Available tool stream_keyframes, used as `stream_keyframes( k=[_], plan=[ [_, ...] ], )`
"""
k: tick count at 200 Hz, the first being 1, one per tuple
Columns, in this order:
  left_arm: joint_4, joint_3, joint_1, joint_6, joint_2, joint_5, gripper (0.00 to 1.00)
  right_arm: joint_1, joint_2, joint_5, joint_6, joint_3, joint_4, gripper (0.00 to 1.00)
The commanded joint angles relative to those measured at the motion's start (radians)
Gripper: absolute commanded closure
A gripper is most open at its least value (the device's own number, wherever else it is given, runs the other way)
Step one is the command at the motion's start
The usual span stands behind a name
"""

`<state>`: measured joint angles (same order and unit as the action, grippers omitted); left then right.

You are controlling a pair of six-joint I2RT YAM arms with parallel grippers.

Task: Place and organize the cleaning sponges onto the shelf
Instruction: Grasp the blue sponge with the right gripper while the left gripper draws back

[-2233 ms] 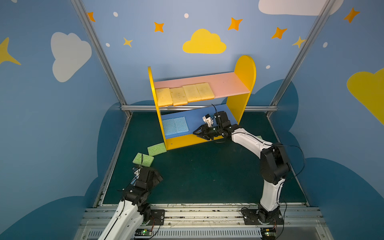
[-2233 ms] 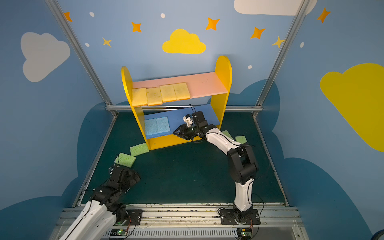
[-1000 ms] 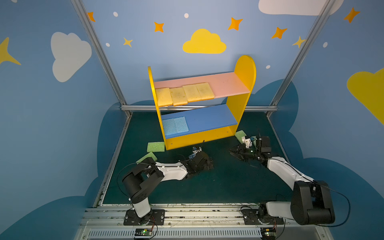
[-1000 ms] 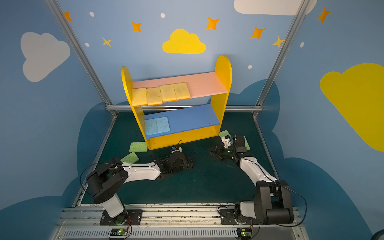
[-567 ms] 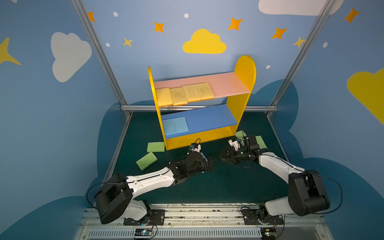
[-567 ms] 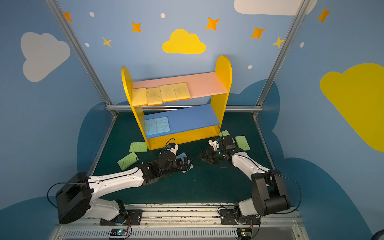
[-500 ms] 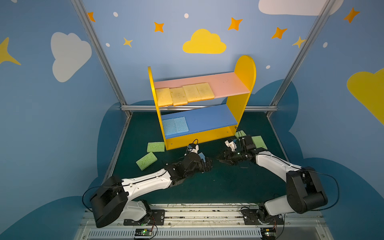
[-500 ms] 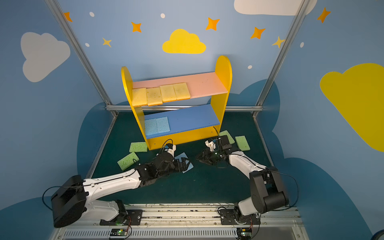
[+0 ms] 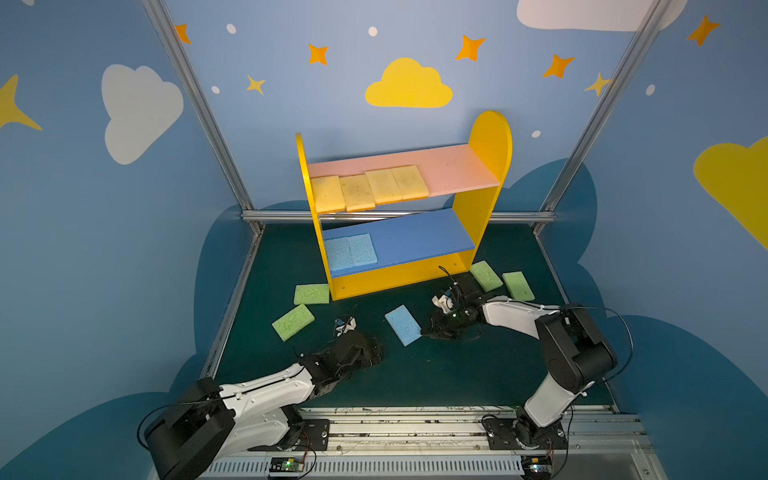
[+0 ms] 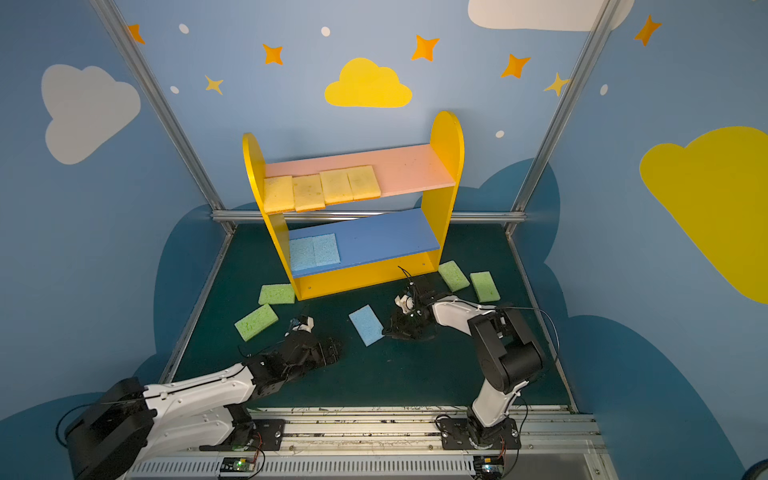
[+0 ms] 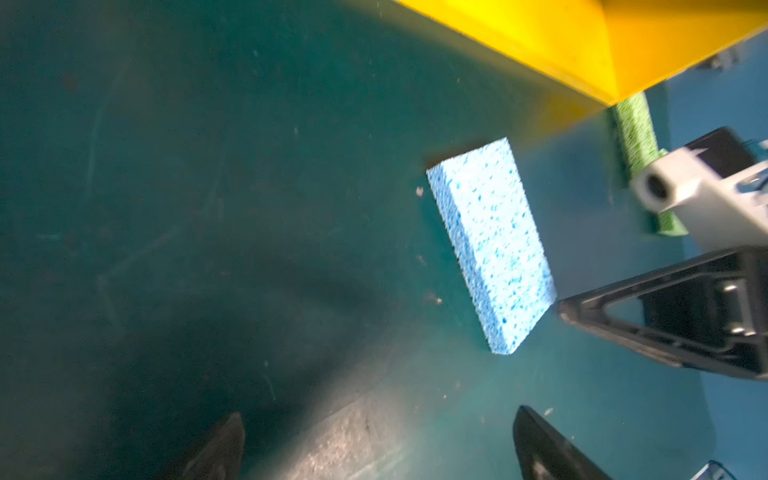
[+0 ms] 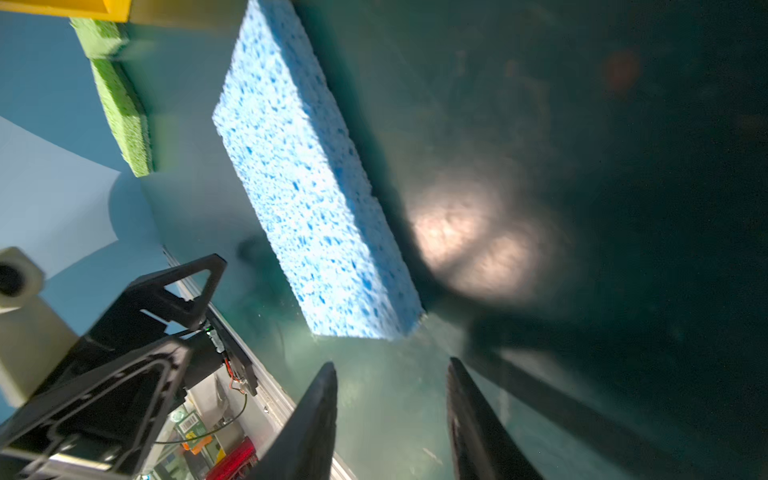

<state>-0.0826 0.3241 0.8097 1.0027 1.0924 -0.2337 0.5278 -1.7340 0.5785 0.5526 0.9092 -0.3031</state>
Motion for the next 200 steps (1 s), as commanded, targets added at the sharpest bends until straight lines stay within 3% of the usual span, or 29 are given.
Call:
stream_keyframes(
  k=[1, 99, 122, 142, 179, 200],
  plan=[
    [0.0, -0.013, -0.015, 0.004, -0.022, -0.008, 0.0, 0.012, -0.026, -0.028, -0.006, 0.031, -0.01, 0.57],
    [0.035, -0.086, -0.032, 0.015, -0.147, -0.04, 0.0, 0.018, -0.096, -0.06, -0.017, 0.123, -0.049, 0.53],
    [0.05, -0.094, -0.035, 0.014, -0.177, -0.047, 0.01, 0.03, -0.114, -0.063, -0.016, 0.132, -0.048, 0.56],
    [0.061, -0.095, -0.038, 0.011, -0.19, -0.047, 0.01, 0.043, -0.127, -0.062, -0.011, 0.135, -0.046, 0.65],
    [0.064, -0.112, -0.047, 0.017, -0.217, -0.046, 0.01, 0.044, -0.119, -0.059, -0.007, 0.128, -0.049, 0.99],
    [0.066, -0.121, -0.058, 0.019, -0.237, -0.043, 0.01, 0.043, -0.092, -0.055, -0.016, 0.138, -0.061, 1.0]
  ],
)
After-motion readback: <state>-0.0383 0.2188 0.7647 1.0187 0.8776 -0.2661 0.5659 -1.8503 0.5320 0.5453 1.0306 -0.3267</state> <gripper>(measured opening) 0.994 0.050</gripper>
